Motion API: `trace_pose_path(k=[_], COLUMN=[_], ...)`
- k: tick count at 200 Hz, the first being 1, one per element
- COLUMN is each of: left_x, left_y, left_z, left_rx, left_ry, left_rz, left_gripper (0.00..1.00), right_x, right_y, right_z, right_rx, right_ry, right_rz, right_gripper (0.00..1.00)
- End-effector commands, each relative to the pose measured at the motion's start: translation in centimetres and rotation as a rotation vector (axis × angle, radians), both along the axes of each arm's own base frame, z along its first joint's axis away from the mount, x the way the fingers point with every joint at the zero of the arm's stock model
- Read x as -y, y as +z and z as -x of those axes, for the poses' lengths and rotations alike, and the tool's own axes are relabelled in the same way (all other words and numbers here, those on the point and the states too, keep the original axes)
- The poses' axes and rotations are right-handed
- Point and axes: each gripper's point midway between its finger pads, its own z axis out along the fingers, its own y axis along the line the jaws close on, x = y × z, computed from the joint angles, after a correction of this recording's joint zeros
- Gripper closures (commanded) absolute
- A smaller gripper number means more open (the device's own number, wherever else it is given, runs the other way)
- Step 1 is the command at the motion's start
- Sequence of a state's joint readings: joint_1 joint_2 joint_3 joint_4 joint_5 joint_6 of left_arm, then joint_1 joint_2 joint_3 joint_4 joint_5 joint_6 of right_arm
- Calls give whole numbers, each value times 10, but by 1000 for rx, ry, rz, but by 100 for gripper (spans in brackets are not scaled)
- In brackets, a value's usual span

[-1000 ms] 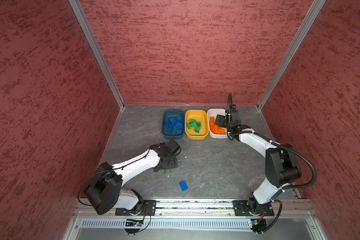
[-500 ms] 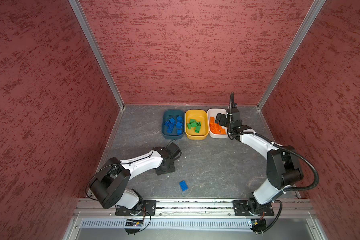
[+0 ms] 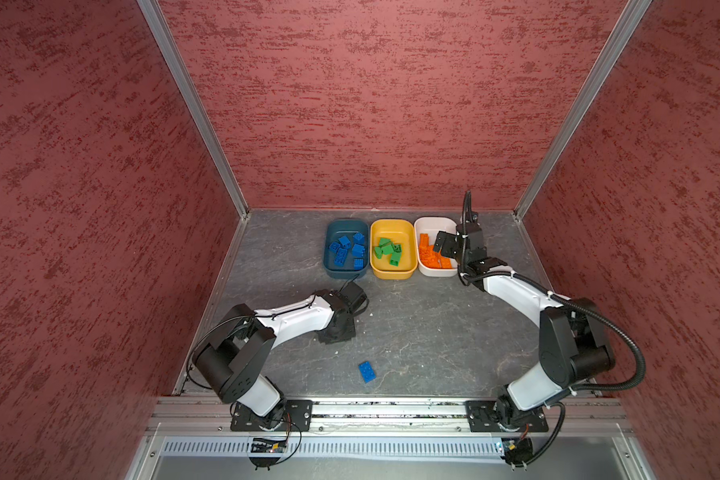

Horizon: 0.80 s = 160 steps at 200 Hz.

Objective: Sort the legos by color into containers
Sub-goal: 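Carry the green brick with the left gripper into the yellow bin and release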

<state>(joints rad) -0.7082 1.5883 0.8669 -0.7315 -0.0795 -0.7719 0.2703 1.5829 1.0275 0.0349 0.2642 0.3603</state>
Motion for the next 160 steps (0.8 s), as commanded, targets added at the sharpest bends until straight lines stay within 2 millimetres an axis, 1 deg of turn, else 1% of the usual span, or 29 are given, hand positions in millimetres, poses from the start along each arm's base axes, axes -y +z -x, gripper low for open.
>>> trace_pose_path(k=[1,23,34,35,37,49,67,85,102,124,136,140,160], left_x=[26,47,59,60,62,76,100,127,147,159,161,160,159], left_y=[6,12,15,15,16,25,46,78,101,118,119,115,113], left_z=[-28,-56,-70,-71,-73,-90,-119,-151,-177,-206,-221,-224,-241], left_rx=[67,106,128,129,132,176,267,382,470,545,572,571,591], left_ry=[-74,-126,-155,-158,-164,-191,-236,-276,-301,-303,-296,-294,-276], left_rz=[40,45,52,53,53,66,117,173,213,222,202,194,170], left_gripper=[69,69,69,69,69,69,69,68,68,68,68,67,66], right_x=[14,21,22,22,23,24,26,27,28,30,31,32,35], right_y=[25,30,24,29,33,33,31,31,32,38,42,42,46], right_z=[5,16,20,22,24,30,38,43,47,51,54,55,59], right_rx=[88,113,102,114,122,123,119,120,126,140,149,149,156], right_ry=[-54,-73,-74,-74,-74,-72,-73,-71,-71,-74,-72,-73,-74], right_rz=[18,20,22,19,15,12,9,7,3,8,16,19,39], right_gripper=[1,1,1,1,1,1,1,1,1,1,1,1,1])
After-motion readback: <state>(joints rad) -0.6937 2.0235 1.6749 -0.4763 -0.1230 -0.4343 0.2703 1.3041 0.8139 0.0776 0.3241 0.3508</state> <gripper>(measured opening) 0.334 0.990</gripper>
